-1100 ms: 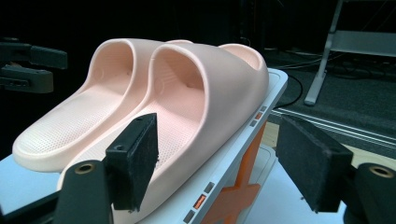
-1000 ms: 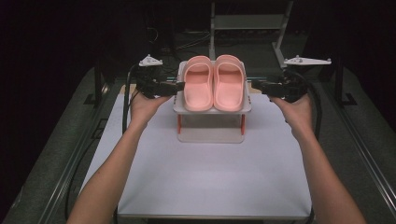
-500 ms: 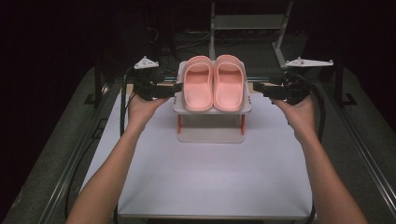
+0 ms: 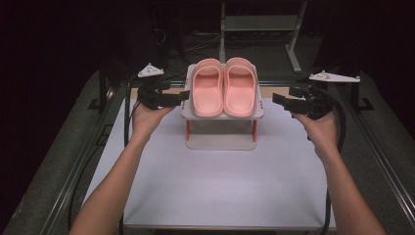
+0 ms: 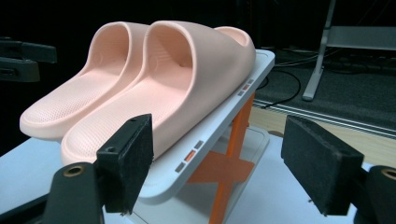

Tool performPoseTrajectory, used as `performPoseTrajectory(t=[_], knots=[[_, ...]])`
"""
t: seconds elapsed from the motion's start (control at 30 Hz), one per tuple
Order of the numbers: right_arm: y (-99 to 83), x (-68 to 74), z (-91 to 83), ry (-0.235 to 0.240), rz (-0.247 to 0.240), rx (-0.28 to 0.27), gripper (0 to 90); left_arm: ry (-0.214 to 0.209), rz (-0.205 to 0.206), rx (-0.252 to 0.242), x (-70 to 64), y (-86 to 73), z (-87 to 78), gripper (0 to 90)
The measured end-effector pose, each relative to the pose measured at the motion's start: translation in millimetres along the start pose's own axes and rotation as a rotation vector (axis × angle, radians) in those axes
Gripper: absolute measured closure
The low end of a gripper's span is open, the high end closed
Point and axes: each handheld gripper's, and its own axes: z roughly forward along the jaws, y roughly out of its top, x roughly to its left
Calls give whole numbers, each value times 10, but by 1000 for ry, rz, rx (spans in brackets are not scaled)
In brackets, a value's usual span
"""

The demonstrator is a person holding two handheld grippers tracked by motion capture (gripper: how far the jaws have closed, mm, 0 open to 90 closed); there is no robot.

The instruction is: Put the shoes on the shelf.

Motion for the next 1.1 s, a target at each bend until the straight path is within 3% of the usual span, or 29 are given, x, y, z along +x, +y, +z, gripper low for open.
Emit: performPoseTrajectory(t=[0.43,0.87,1.1], knots=[[-179,-69,-111,0,14,-3,213,-9,20,-14,-49,-108,-66,100],[-322,-78,-180,9,17,-1,188,-19,4,-29,-36,-239,-144,88],[-393,-79,-247,6,16,-15,185,3,8,-30,5,-335,-185,80]])
